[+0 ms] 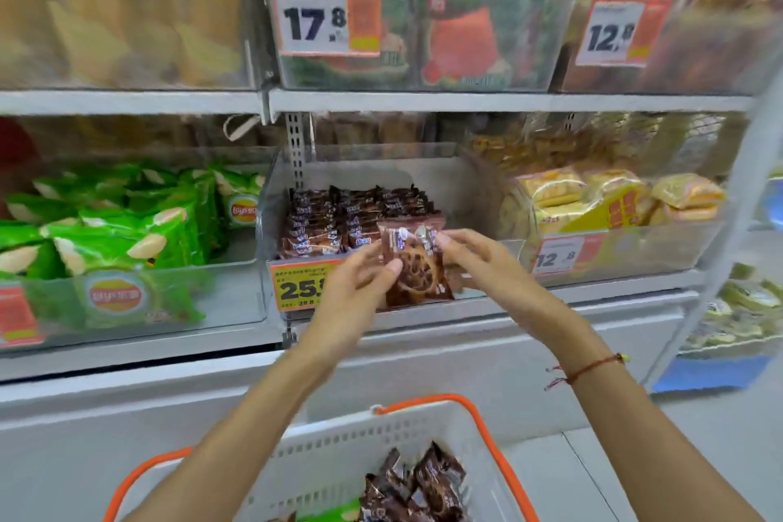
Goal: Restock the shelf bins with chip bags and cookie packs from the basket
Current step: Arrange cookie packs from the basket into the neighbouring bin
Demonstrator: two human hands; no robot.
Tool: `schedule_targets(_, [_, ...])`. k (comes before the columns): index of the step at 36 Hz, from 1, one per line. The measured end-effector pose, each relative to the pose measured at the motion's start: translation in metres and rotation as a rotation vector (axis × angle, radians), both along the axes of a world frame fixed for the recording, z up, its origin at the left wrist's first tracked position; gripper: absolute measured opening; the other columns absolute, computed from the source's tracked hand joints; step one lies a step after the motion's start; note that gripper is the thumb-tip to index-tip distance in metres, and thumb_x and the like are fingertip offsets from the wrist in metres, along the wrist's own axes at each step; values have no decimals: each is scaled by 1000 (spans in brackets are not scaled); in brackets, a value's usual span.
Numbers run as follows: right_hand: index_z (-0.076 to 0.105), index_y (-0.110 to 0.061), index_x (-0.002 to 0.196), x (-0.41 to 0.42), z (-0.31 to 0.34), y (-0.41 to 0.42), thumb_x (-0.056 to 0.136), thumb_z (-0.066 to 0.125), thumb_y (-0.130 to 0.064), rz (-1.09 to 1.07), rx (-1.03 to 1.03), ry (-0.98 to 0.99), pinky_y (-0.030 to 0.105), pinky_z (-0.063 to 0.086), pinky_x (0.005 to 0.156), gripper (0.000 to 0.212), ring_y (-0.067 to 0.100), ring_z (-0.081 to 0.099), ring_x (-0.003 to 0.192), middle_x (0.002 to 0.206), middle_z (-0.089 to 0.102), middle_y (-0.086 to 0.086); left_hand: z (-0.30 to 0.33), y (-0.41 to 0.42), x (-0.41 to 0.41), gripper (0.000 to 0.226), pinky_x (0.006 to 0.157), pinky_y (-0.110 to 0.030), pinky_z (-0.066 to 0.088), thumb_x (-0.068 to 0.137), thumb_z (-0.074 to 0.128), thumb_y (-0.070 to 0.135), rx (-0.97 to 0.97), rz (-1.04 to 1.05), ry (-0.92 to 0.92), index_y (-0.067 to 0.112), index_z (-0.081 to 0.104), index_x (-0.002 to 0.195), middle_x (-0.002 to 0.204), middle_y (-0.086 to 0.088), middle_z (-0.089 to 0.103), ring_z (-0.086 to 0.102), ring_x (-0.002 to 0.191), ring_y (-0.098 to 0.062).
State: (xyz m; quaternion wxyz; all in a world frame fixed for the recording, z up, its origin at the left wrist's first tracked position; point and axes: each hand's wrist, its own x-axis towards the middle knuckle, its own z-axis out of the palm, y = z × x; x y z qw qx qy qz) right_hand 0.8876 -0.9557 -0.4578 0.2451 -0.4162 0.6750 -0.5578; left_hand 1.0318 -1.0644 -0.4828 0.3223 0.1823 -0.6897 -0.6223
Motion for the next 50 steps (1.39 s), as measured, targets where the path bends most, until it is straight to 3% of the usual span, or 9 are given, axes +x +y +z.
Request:
schedule_targets(5, [61, -26, 100, -21, 11, -5, 91, 62, -21, -91, -198, -88, 30, 56, 83, 10, 8, 68, 79, 84, 71, -7, 40, -5, -39, 21, 83, -22, 54, 93, 60, 15, 5, 89, 69, 14, 53, 113, 107, -2, 69, 66, 94, -8])
schedule_targets(11, [59, -27, 105, -46, 20, -11, 92, 61, -9, -157, -317, 16, 21, 54, 67, 23, 7, 66, 69, 89, 65, 4, 58, -27, -63, 37, 64, 0, 43, 84, 73, 17, -220, 38, -105, 17, 54, 116, 103, 10, 64, 58, 92, 4])
schedule_targets(24, [64, -30, 102, -88, 61, -37, 84, 71, -20, 63, 387, 734, 29, 50, 77, 22, 12, 62, 75, 86, 71, 3, 69, -77, -91, 22, 90, -25, 49, 87, 69, 24, -648, -183, -566, 17, 73, 108, 104, 3, 72, 64, 95, -7])
schedule_targets(31, [70, -19, 111, -103, 72, -50, 98, 49, -37, 216, 781, 366, 23, 53, 80, 30, 14, 67, 89, 106, 71, 1, 69, -76, -92, 31, 92, -16, 36, 93, 60, 29, -721, -391, -798, 15, 67, 120, 128, 4, 61, 55, 117, -9])
schedule_targets(36, [67, -16, 86, -100, 62, -74, 100, 46, -35, 132, 1084, 513, 17, 48, 58, 31, 8, 63, 66, 105, 71, 5, 66, -86, -92, 16, 88, -27, 34, 93, 57, 45, -648, -450, -855, 49, 72, 92, 100, -1, 49, 40, 94, -18])
schedule_targets(39, [68, -12, 93, -93, 58, -85, 103, 35, -31, 186, 1249, 466, 15, 47, 52, 39, 5, 65, 65, 118, 68, 5, 66, -88, -89, 16, 91, -22, 39, 93, 59, 36, -626, -426, -827, 36, 74, 100, 104, 8, 61, 56, 95, -12])
schedule_targets(42, [63, -14, 96, -86, 58, -89, 103, 33, -27, 172, 1277, 491, 16, 45, 52, 33, 6, 58, 68, 127, 63, 2, 68, -87, -87, 21, 86, -13, 42, 91, 64, 29, -637, -419, -791, 21, 73, 109, 104, 17, 65, 56, 99, 6])
schedule_targets(46, [58, -12, 85, -85, 56, -83, 102, 41, -26, 81, 1146, 542, 16, 39, 49, 28, 5, 52, 52, 75, 70, -4, 68, -84, -86, 20, 89, -16, 45, 89, 66, 27, -682, -388, -751, 18, 75, 105, 99, 13, 69, 61, 96, 3])
schedule_targets(50, [65, -5, 113, -97, 51, -76, 90, 65, -27, 19, 969, 424, 25, 52, 81, 32, 13, 63, 74, 95, 71, 1, 60, -81, -95, 9, 84, -22, 52, 84, 73, 25, -778, -326, -726, 18, 78, 88, 86, 10, 73, 63, 81, -1])
